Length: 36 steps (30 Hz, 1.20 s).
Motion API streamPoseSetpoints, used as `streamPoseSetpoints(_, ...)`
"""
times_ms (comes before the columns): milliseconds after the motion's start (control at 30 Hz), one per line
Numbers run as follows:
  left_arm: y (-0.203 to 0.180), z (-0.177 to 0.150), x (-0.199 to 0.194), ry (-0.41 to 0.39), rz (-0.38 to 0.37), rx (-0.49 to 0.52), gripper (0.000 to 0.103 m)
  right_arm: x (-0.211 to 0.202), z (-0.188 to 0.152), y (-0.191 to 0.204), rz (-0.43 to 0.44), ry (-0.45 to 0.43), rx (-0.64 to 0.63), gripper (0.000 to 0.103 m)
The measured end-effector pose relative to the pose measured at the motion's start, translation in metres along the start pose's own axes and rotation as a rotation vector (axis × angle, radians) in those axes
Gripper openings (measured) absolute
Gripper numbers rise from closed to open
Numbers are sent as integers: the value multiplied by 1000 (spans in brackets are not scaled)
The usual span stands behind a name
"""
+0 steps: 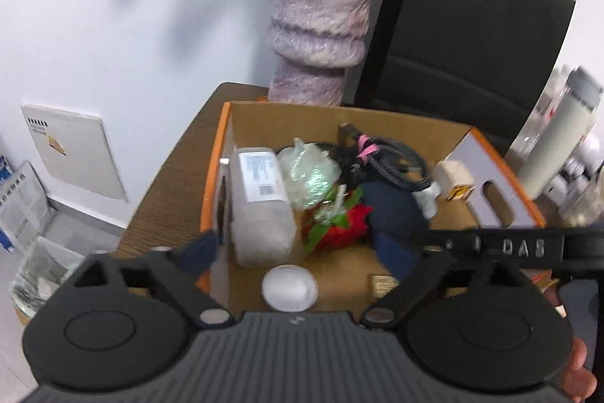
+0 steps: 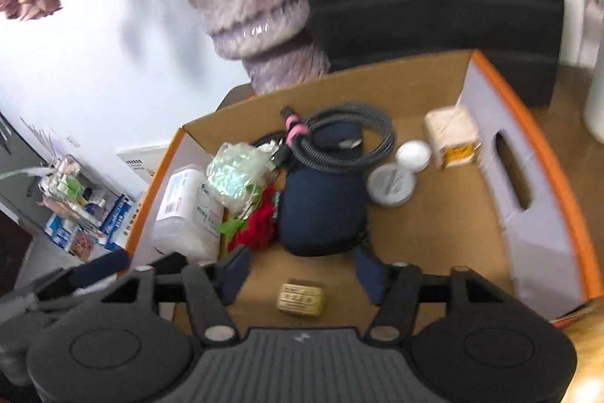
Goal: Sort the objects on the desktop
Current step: 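Carry the cap and gold block over the box and open both tools inside, then withdraw both tools and move them toward the plush toy and white egg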
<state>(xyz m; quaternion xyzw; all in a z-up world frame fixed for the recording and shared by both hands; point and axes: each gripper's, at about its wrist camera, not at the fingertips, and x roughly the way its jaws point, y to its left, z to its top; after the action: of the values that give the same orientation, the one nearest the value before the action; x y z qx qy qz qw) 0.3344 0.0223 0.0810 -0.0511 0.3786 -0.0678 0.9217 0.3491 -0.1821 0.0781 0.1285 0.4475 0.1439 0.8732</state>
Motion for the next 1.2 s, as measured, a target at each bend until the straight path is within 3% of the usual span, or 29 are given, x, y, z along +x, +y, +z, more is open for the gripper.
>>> streamPoseSetpoints(100,-6,2,-4,12,70,-16,103,-17,1,-2,-102,2,-76,67)
streamPoseSetpoints(167,-9,4,-9,27,75,-25,103,-33,1,-9,-162,-19,-113,79)
streamPoseSetpoints(333,-18,-4,-31,20,117,-4,103,-79,-12,-31,-238,-104,-108,83)
streamPoseSetpoints(533,-34,-45,-69,-107,138,55,103,-119,-65,-35,-217,-228,-138,89)
streamPoseSetpoints(667,-47,-82,-86,-129,145,131,103,-135,-106,-30,-207,-255,-178,92)
streamPoseSetpoints(867,-51,-130,-112,-133,80,71,103,-149,-169,-25,-213,-287,-191,92)
streamPoseSetpoints(1067,-53,-185,-133,-145,73,90,103,-152,-224,-25,-284,-280,-210,92)
streamPoseSetpoints(1200,-48,-226,-136,-133,145,73,103,-159,-266,-31,-267,-272,-189,92)
